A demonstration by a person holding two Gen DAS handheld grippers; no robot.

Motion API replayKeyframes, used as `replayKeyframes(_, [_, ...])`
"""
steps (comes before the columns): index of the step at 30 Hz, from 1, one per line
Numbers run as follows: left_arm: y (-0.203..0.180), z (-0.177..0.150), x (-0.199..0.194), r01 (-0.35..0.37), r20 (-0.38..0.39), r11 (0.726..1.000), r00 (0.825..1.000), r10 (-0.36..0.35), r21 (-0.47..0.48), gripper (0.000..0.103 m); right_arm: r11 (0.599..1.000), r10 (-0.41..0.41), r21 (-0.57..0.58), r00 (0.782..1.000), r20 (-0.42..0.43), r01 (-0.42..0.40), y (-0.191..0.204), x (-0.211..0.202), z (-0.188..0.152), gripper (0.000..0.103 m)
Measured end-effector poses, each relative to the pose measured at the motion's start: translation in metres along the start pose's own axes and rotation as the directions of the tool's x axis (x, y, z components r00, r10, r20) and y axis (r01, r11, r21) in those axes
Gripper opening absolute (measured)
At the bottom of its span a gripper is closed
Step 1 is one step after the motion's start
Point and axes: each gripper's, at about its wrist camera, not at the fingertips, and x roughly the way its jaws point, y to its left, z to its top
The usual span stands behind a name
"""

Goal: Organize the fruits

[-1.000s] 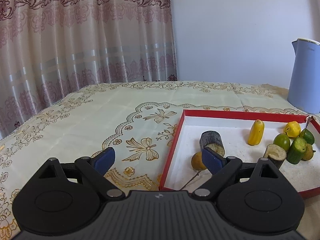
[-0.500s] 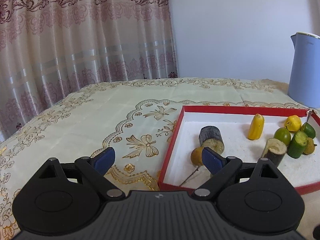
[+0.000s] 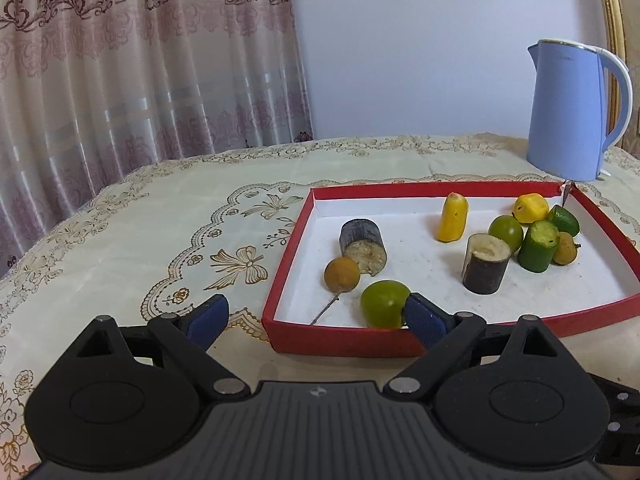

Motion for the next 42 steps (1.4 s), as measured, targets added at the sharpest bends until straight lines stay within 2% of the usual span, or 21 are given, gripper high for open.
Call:
replayKeyframes(9, [0.007,-0.001,0.002,0.028,-0.008,0.999,1.0,-0.028,-0.044,0.096,1.0,-0.001,-0.002,1.0,0.011,0.001,0.001,0.0,-0.001,0.103])
replayKeyframes(12, [0.007,-0.002,0.004,0.013,-0.011,0.999,1.0,-0.014,-0.047,0.101,1.0,-0.007,-0.011,1.0,0.014,0.008,0.002,0.0,-0.001,0.103])
replayKeyframes(42, [0.015,-0.003,0.007,0.047,-0.025,0.995,0.998,-0.049,-0.087,0.102,1.0,0.005,0.007,1.0,0.006,-0.005,-0.001,0.001,-0.001,0.103])
